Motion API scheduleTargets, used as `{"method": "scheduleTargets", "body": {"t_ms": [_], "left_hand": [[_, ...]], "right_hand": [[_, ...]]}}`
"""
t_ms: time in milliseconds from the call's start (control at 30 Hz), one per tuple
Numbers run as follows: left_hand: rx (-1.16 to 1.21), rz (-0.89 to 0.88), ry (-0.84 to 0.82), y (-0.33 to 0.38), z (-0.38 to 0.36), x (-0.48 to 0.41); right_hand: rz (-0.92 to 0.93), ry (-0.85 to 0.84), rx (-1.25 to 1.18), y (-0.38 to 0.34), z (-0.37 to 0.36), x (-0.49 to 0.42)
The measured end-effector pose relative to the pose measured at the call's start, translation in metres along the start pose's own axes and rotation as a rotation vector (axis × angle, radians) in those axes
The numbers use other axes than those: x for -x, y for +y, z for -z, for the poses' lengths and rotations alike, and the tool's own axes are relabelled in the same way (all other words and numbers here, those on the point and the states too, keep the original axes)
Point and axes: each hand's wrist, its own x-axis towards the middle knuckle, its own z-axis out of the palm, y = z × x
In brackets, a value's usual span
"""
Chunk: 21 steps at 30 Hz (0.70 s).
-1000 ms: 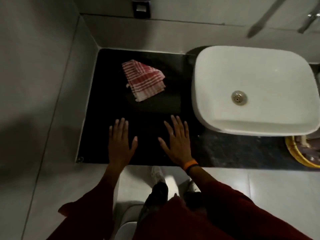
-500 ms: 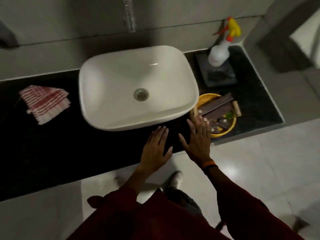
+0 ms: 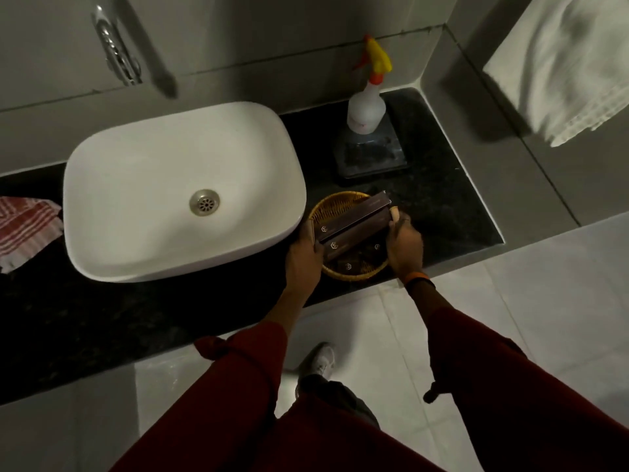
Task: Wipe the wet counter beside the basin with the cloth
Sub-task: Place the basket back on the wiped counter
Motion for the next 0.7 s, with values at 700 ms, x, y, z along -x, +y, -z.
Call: {"method": "scheduleTargets", "body": {"t_ms": [700], "left_hand": [[0.308, 0.475, 0.198, -0.307, 0.201, 0.184]], "right_hand": [[0.287, -0.328, -0.202, -0.135, -0.219, 0.281]]}}
